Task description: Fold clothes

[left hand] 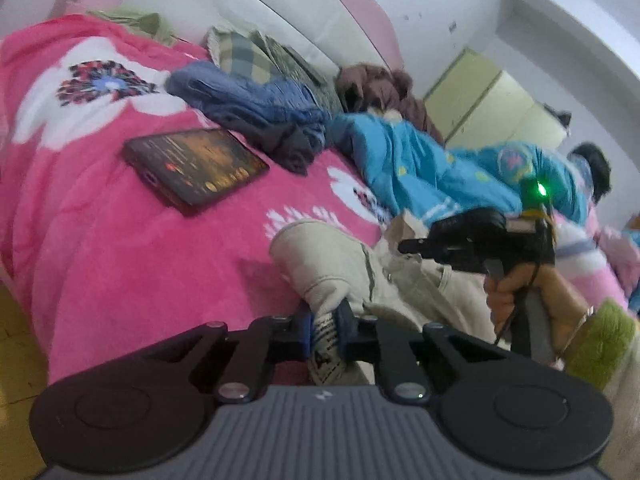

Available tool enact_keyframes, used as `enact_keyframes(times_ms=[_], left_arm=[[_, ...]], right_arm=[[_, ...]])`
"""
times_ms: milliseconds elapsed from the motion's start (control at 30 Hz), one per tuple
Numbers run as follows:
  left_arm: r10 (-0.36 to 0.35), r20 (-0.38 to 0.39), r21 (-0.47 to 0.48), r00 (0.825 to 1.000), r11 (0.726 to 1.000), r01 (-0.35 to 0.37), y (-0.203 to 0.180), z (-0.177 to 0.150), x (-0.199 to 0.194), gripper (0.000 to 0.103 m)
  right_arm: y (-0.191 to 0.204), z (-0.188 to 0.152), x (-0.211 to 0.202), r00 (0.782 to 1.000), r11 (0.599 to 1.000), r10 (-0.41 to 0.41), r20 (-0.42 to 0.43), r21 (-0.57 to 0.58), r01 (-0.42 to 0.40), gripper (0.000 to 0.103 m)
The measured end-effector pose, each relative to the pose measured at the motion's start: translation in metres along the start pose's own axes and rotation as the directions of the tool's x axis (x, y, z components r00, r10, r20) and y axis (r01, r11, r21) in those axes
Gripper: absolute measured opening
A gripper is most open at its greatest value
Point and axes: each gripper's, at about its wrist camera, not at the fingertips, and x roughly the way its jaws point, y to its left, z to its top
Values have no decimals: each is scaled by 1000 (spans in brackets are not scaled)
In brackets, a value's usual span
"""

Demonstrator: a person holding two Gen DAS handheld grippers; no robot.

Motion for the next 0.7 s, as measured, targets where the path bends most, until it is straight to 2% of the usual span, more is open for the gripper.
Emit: enact_keyframes(times_ms=[100, 200, 300, 400, 467, 500, 533, 633, 700], left_arm=[[-1, 5, -2, 1000, 1000, 1, 2, 2, -3, 12], [15, -6, -7, 1000, 1000, -15, 5, 0, 0, 12], [22, -31, -14, 999, 1000, -23, 10, -2, 7, 15], [16, -46, 2, 999, 1000, -16, 12, 0, 3, 25], [22, -40, 13, 999, 1000, -21, 11, 2, -5, 33], [40, -24, 29, 999, 999, -39, 9, 2, -11, 43], [58, -6, 47, 998, 997, -58, 7, 3, -18, 48], [91, 42, 104, 995, 990, -95, -3, 5, -36, 49], [88, 54, 139, 995, 986, -95, -15, 9, -42, 49]], right_arm=[[2, 8, -3, 998, 998, 48, 40, 34, -49, 5], [-4, 6, 22, 999, 995, 51, 9, 83, -52, 5], [-21, -3, 41, 992, 976, 128, 22, 174, -130, 13], [-40, -7, 28, 972, 928, 224, 67, 291, -233, 25], [-47, -10, 5, 967, 914, 235, 101, 316, -255, 32], [-50, -13, -14, 963, 913, 238, 129, 310, -267, 33], [-53, -19, -35, 957, 911, 246, 157, 299, -283, 36], [-70, -53, -111, 937, 912, 267, 226, 257, -321, 45], [-87, -88, -165, 938, 927, 229, 258, 237, -291, 48]])
